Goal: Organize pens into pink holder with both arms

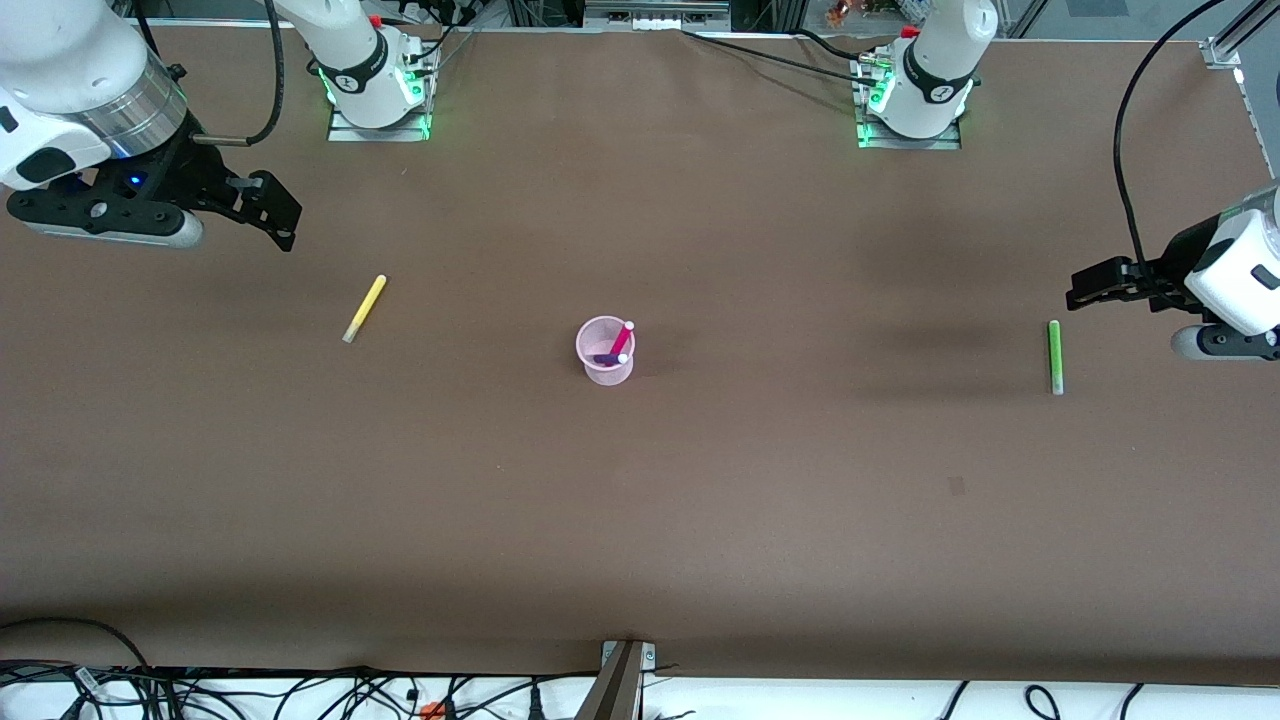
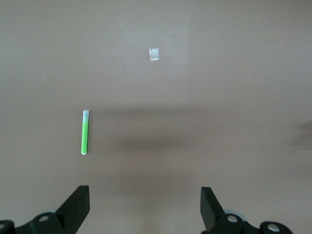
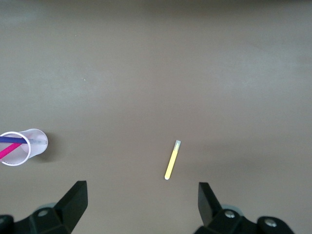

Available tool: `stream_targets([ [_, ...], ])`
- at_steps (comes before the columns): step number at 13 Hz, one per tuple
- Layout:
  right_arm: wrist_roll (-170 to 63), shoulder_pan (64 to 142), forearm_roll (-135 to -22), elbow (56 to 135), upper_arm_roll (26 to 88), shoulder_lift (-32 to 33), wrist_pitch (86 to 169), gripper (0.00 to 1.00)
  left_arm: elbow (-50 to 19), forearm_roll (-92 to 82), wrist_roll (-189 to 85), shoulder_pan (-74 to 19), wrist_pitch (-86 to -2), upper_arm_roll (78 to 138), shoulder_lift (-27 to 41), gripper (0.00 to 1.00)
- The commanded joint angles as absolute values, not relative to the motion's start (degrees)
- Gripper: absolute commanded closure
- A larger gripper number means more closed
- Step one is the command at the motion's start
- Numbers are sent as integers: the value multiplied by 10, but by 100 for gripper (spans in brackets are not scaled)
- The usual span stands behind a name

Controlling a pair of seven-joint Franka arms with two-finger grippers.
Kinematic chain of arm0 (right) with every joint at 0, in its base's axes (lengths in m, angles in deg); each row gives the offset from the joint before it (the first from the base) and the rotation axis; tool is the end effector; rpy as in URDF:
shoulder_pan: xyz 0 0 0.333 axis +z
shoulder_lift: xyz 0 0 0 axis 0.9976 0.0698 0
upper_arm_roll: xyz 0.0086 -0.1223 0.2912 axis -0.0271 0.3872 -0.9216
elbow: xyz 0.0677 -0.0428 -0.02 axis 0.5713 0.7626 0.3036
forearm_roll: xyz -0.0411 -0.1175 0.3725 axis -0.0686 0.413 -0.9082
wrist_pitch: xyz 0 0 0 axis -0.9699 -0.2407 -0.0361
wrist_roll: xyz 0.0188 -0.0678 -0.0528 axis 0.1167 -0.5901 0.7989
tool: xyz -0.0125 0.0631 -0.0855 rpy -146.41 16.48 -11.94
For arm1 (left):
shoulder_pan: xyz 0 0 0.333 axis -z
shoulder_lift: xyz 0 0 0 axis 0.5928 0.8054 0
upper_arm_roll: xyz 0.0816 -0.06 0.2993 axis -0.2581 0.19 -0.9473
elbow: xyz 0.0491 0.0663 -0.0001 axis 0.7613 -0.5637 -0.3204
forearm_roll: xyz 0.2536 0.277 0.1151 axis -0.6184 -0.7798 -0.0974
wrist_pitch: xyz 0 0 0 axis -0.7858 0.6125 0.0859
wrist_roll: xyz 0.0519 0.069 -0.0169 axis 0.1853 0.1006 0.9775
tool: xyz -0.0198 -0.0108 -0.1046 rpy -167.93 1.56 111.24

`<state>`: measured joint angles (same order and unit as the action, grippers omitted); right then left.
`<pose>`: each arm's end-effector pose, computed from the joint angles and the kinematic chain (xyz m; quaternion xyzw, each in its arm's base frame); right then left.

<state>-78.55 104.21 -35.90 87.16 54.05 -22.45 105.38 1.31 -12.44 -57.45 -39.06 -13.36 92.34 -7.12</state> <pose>0.5440 0.1418 0.6255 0.9978 -0.0377 0.0372 0.0397 0.6061 0.0020 0.5617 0.9975 0.0114 -0.0672 0.0160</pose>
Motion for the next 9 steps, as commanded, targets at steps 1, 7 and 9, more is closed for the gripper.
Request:
stream_targets([
  [1, -793, 1045, -349, 863, 542, -222, 1048, 0, -2, -134, -576, -391, -136, 930, -88, 0],
  [7, -793, 1045, -349, 863, 542, -222, 1048, 0, -2, -135, -569, -389, -135, 933, -88, 0],
  [9, -792, 1045, -348, 863, 542, -222, 1048, 0, -2, -136, -569, -387, -135, 938, -88, 0],
])
